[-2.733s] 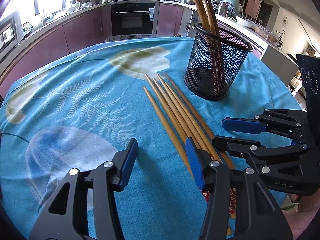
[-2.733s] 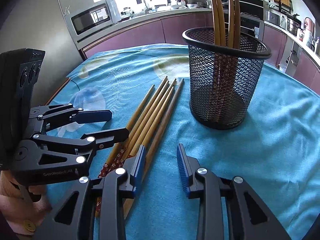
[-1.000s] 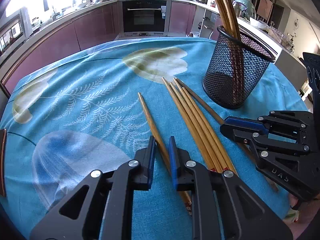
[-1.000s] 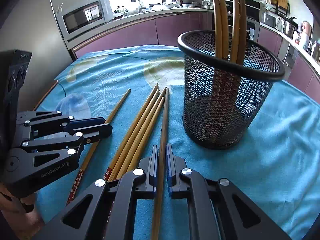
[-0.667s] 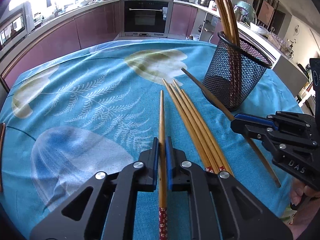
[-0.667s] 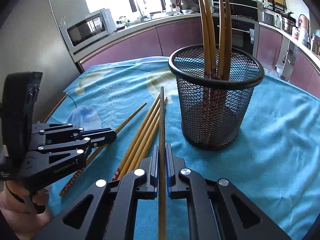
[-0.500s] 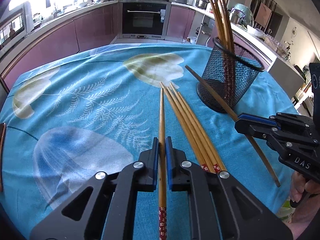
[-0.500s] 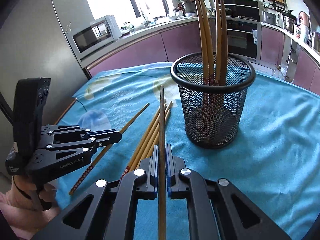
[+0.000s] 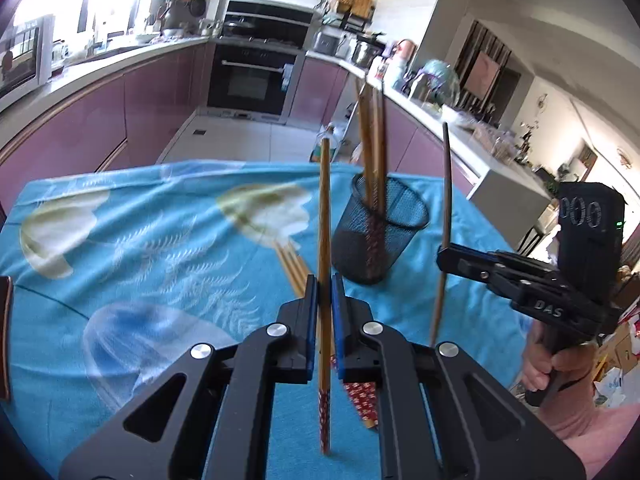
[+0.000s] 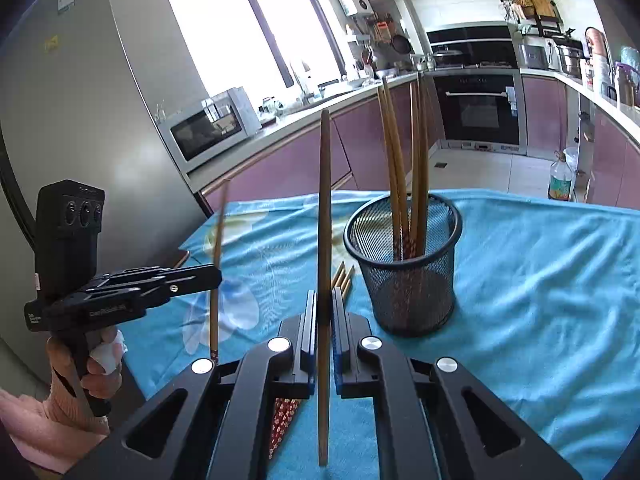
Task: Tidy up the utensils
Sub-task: 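Lift both held chopsticks upright and carry them over the mesh holder, then lower both chopsticks into the mesh holder and open both grippers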
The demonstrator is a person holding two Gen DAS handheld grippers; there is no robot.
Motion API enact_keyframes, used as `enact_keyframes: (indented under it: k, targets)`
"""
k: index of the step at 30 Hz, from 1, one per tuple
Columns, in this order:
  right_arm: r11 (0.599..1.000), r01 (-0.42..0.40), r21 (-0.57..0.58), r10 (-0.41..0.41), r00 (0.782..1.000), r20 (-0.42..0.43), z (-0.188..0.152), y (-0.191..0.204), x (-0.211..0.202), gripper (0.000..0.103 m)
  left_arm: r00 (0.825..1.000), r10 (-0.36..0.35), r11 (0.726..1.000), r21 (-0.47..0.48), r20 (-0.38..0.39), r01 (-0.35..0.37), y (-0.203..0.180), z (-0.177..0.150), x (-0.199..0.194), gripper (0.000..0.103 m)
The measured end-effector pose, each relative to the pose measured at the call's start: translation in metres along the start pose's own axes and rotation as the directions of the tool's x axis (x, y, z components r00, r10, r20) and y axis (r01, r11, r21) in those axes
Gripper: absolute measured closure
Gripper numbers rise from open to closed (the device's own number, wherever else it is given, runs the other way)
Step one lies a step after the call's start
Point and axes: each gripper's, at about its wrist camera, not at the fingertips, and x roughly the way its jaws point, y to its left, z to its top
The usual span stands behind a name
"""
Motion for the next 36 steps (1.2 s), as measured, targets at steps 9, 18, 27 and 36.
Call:
enact_keyframes:
  k: [9, 18, 27, 36]
  targets:
    - [1.0, -0.002, -0.014, 0.003, 0.996, 0.091, 0.025, -0.005, -0.021, 0.097, 0.991, -0.085, 0.996, 0.011, 0.107, 0.084, -0.012, 0.029, -0.03, 0.095]
    - [0.998, 0.047, -0.04, -0.039, 0.983, 0.18, 0.063, -0.011, -0.035, 0.097, 0.975, -0.121, 0.992, 0.042, 0.187, 0.115, -0.029, 0.078, -0.031, 0.095]
    - [0.995, 0.089, -0.038, -0.076, 0.961, 0.265, 0.097, -0.024, -0.043, 0.097, 0.964, -0.123, 0.991, 0.089, 0.238, 0.104, -0.054, 0.122, -0.025, 0.095]
    - [0.989, 0.144, -0.035, -0.133, 0.967, 0.218, 0.099, -0.039, -0.013, 0.097, 0.992, -0.041, 0.99, 0.139, 0.122, 0.024, -0.067, 0.125, 0.025, 0.095]
